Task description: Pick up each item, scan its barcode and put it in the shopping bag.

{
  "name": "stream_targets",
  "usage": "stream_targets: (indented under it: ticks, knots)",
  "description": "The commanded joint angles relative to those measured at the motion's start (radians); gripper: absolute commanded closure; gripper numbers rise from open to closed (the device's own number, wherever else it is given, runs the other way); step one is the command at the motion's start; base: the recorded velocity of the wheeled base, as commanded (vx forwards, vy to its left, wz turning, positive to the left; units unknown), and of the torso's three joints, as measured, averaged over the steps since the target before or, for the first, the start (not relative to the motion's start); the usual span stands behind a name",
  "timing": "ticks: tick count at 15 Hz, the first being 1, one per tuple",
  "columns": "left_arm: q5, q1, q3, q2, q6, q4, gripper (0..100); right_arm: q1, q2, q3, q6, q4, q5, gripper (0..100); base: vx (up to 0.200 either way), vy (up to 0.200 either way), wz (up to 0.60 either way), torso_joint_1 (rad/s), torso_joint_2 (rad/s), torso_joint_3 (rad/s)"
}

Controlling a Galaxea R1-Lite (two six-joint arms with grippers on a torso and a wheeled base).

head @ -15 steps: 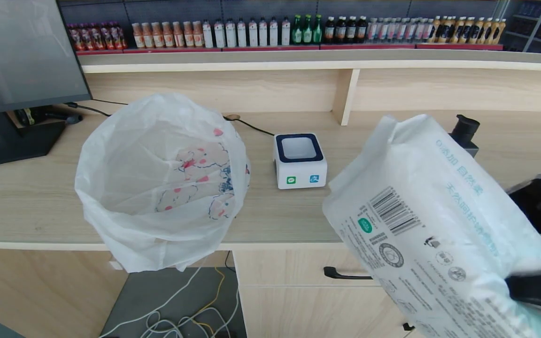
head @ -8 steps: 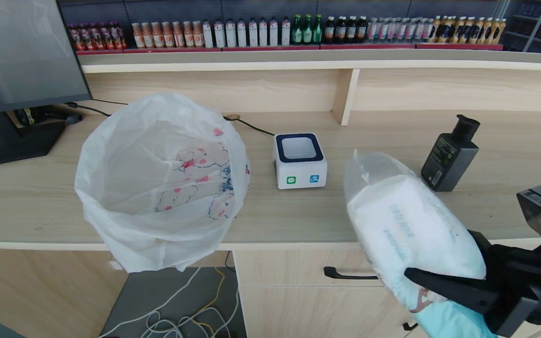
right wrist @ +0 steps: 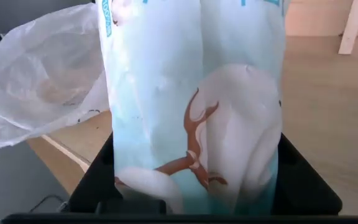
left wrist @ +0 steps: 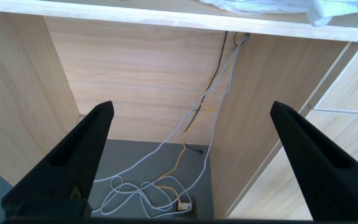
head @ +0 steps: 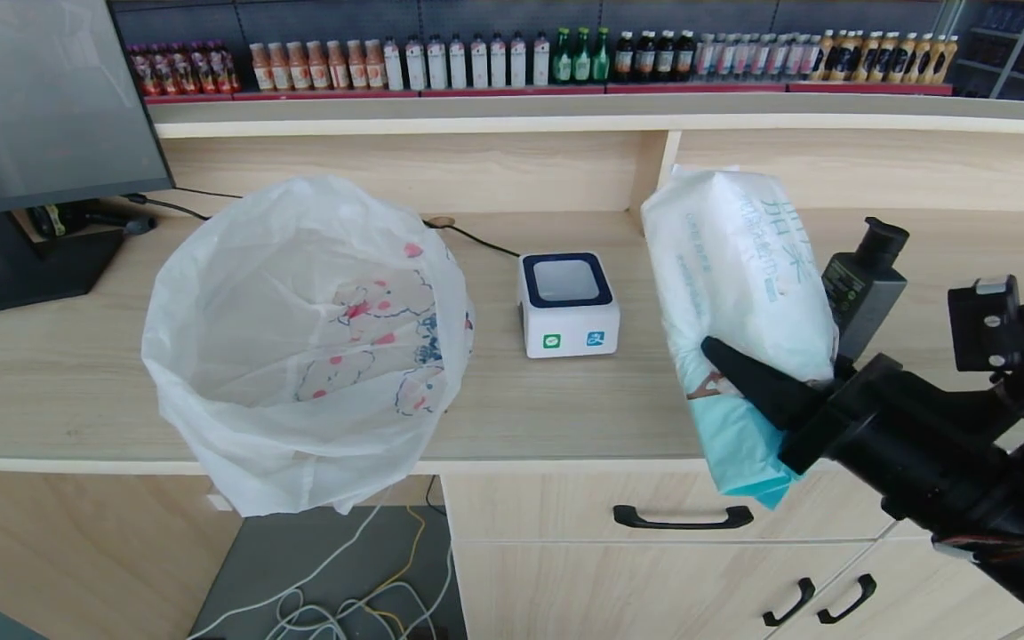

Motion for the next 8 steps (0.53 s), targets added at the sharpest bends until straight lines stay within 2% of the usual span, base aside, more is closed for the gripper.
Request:
stream_targets:
  ticks: [1, 4, 6, 8]
  knots:
    - [0.000, -0.002, 0.000, 0.000, 0.000, 0.000, 0, 0.022, -0.022, -0.007, -0.048, 0.001, -0.050, 100, 0.000, 0.000, 0.00, 0.000, 0.00, 0.000]
    - [0.000, 0.000, 0.000, 0.000, 0.000, 0.000, 0, 0.002, -0.025, -0.062, -0.201, -0.001, -0.156, 100, 0.000, 0.000, 0.00, 0.000, 0.00, 0.000]
    - [0.000, -0.002, 0.000, 0.000, 0.000, 0.000, 0, 0.013, -0.024, -0.132, -0.217, -0.001, -0.231, 100, 0.000, 0.000, 0.00, 0.000, 0.00, 0.000]
    - [0.000, -0.002, 0.000, 0.000, 0.001, 0.000, 0, 0.015, -0.021, -0.146, -0.217, -0.001, -0.231, 100, 0.000, 0.000, 0.00, 0.000, 0.00, 0.000]
